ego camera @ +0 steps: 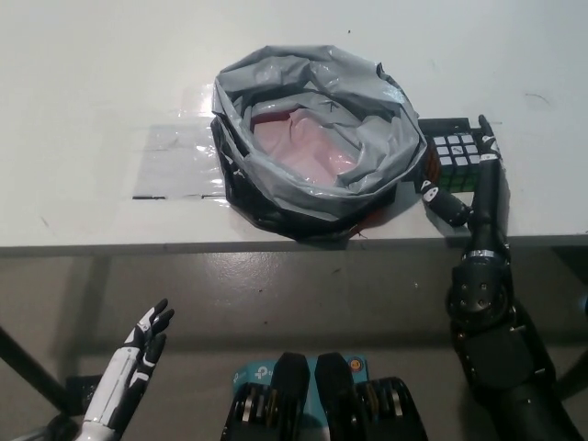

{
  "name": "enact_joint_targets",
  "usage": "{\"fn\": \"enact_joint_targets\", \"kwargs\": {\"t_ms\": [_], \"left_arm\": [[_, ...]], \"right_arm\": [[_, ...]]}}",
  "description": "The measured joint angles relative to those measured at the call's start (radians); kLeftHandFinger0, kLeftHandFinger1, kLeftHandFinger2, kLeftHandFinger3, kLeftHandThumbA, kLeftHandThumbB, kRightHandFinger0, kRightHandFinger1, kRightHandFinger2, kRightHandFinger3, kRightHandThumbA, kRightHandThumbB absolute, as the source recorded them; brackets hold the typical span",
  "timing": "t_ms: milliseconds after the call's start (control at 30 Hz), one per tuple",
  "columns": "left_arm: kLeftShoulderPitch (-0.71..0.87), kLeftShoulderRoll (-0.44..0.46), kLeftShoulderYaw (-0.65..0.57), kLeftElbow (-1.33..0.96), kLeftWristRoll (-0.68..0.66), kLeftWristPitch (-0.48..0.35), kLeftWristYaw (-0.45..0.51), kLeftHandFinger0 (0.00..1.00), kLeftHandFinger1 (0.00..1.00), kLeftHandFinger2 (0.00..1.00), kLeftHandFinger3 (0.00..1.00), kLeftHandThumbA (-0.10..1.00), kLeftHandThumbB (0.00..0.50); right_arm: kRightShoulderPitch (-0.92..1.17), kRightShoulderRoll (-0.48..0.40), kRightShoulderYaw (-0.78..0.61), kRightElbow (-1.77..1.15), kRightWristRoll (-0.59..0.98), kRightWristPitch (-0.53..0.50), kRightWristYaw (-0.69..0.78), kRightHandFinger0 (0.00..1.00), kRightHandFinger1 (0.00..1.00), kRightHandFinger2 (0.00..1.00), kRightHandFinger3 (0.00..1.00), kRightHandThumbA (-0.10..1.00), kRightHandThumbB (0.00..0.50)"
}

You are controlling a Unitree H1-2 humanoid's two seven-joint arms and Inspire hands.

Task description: Use the right hand to pick up a rubix's cube and place it into a plastic bag and lift the bag

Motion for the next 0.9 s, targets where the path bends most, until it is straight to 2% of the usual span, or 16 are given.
{"fn": "enact_joint_targets", "kwargs": {"t_ms": [133, 333, 567, 733, 833, 867, 900], "left_arm": [[0.000, 0.000, -0.002, -0.001, 0.007, 0.000, -0.002, 1.00, 1.00, 1.00, 1.00, 0.98, 0.238], [0.002, 0.000, -0.002, -0.005, 0.015, -0.002, -0.002, 1.00, 1.00, 1.00, 1.00, 0.99, 0.234], [0.005, 0.000, -0.002, -0.012, 0.026, -0.002, -0.002, 1.00, 1.00, 1.00, 1.00, 0.98, 0.220], [0.005, 0.000, -0.002, -0.012, 0.032, -0.002, -0.002, 1.00, 1.00, 1.00, 1.00, 0.98, 0.219], [0.005, 0.000, -0.002, -0.012, 0.035, -0.002, -0.002, 1.00, 1.00, 1.00, 1.00, 0.98, 0.221], [0.005, 0.000, -0.002, -0.012, 0.035, -0.002, -0.002, 1.00, 1.00, 1.00, 1.00, 0.98, 0.225], [0.005, 0.000, -0.002, -0.012, 0.037, -0.003, -0.002, 1.00, 1.00, 1.00, 1.00, 0.97, 0.217]], "right_arm": [[-0.027, -0.002, -0.007, 0.065, 0.020, -0.008, 0.001, 1.00, 1.00, 1.00, 1.00, 0.81, 0.447], [-0.069, -0.007, -0.025, 0.119, 0.053, -0.021, 0.001, 1.00, 1.00, 1.00, 1.00, 0.79, 0.443], [-0.091, -0.007, -0.031, 0.139, 0.078, -0.036, 0.001, 1.00, 1.00, 1.00, 1.00, 0.80, 0.415], [-0.102, -0.007, -0.031, 0.139, 0.089, -0.041, 0.000, 1.00, 1.00, 1.00, 1.00, 0.77, 0.405], [-0.106, -0.006, -0.034, 0.139, 0.100, -0.050, 0.000, 1.00, 1.00, 1.00, 1.00, 0.74, 0.380], [-0.108, -0.006, -0.037, 0.139, 0.105, -0.054, 0.000, 1.00, 1.00, 1.00, 1.00, 0.79, 0.418], [-0.111, -0.006, -0.040, 0.140, 0.113, -0.060, 0.001, 1.00, 1.00, 1.00, 1.00, 0.81, 0.417]]}}
